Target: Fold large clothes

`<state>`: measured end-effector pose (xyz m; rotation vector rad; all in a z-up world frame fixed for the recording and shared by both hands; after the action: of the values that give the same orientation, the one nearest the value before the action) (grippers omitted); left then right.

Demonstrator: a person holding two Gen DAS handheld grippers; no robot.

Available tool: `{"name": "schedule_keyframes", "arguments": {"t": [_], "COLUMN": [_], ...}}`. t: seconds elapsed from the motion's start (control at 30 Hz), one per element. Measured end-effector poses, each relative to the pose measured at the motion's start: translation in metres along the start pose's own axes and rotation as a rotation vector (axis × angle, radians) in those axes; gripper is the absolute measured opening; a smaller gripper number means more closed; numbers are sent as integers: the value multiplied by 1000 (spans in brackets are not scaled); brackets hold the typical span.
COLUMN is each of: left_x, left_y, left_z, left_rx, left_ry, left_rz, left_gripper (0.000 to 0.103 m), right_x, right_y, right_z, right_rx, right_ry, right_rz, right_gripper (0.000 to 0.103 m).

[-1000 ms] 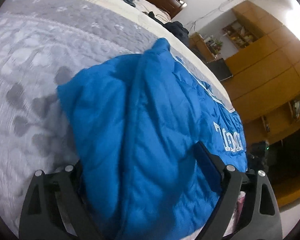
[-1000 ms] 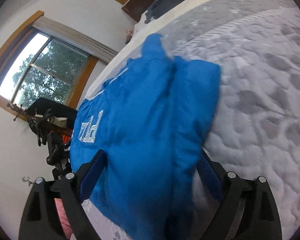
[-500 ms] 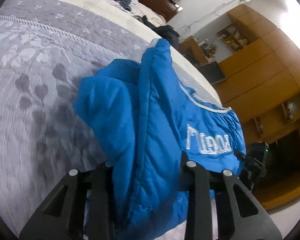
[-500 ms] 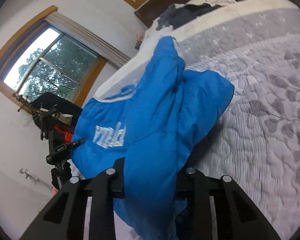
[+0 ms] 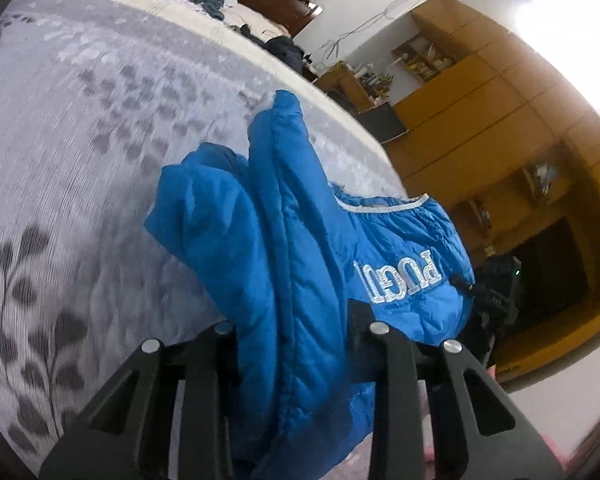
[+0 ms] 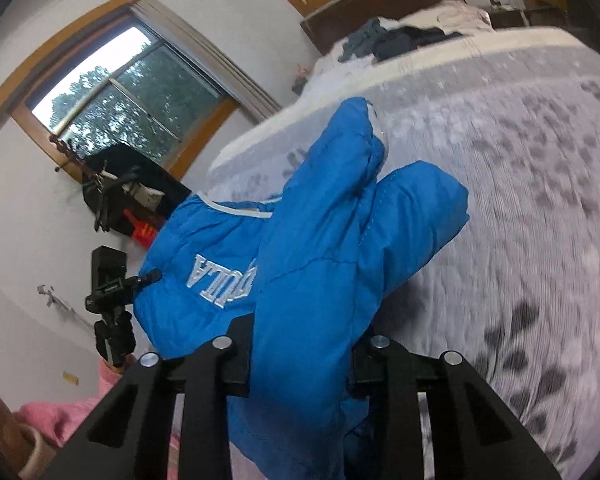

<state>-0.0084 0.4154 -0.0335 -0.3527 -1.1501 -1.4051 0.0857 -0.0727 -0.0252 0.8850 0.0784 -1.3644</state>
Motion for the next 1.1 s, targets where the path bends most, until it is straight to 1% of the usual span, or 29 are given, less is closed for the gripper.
{"name": "schedule_keyframes", "arguments": {"t": [0.07,0.1,0.13,0.17,0.23,0.3,0.37,0.5,0.53,0.57,0.6,0.67,0.8,0.83,0.87,0.9,0.97,1.0,1.07,1.1], "left_x": [-16,-26,-36,-43,-56,-66,-68,-64,-63,-62,-60,-59,-48,-42,-36,-24,1,16,33,40], "left_y": [-12,-18,-23,-26,-30,-31,-31,-23,-22,-21,-20,-18,-10,-6,-2,4,8,9,7,5], "left_z": [-4,-7,-9,-9,-14,-20,-24,-28,-26,-25,-21,-9,23,30,37,44,48,45,35,24], "left_rx": [-11,-8,-2,1,7,14,19,12,7,2,1,13,74,100,124,155,182,177,149,120], "left_ry": [27,49,54,46,32,21,20,51,56,62,71,85,144,171,204,239,247,238,246,257], "left_rz": [11,19,37,48,74,84,70,40,43,48,52,49,26,7,-21,-72,-151,-194,-244,-272], "left_gripper": [29,32,35,37,47,54,55,58,58,58,58,57,58,59,59,59,65,69,71,71], "right_x": [9,17,26,31,47,55,62,67,67,67,70,69,62,57,46,38,12,0,-16,-22], "right_y": [-10,-16,-20,-22,-28,-33,-36,-38,-39,-38,-40,-38,-28,-25,-22,-20,-16,-15,-13,-13], "right_z": [-8,-14,-19,-22,-33,-41,-47,-51,-49,-46,-41,-29,8,15,22,24,24,22,8,-1], "right_rx": [-26,-38,-47,-53,-71,-80,-83,-76,-73,-61,-54,-30,54,69,80,83,85,77,41,18], "right_ry": [-15,-25,-23,-16,-4,-9,2,15,1,-33,-52,-114,-246,-264,-263,-257,-236,-226,-232,-240], "right_rz": [-24,-46,-73,-93,-142,-160,-180,-194,-185,-170,-160,-133,-68,-44,-11,6,63,100,149,165], "right_gripper": [31,31,32,33,37,41,43,48,52,57,58,60,63,63,63,63,63,63,63,63]}}
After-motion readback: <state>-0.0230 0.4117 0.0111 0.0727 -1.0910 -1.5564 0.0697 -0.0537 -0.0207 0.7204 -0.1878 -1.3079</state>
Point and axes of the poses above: each gripper's, at about its wrist camera, not at the fingertips, and z roughly against the way its jaws point, x to its right, y to its top, the point moved 9 cm from there along -z, roughly the way its jaws point, and after that the axes turned 8 degrees about -y, right-handed, at the moved point
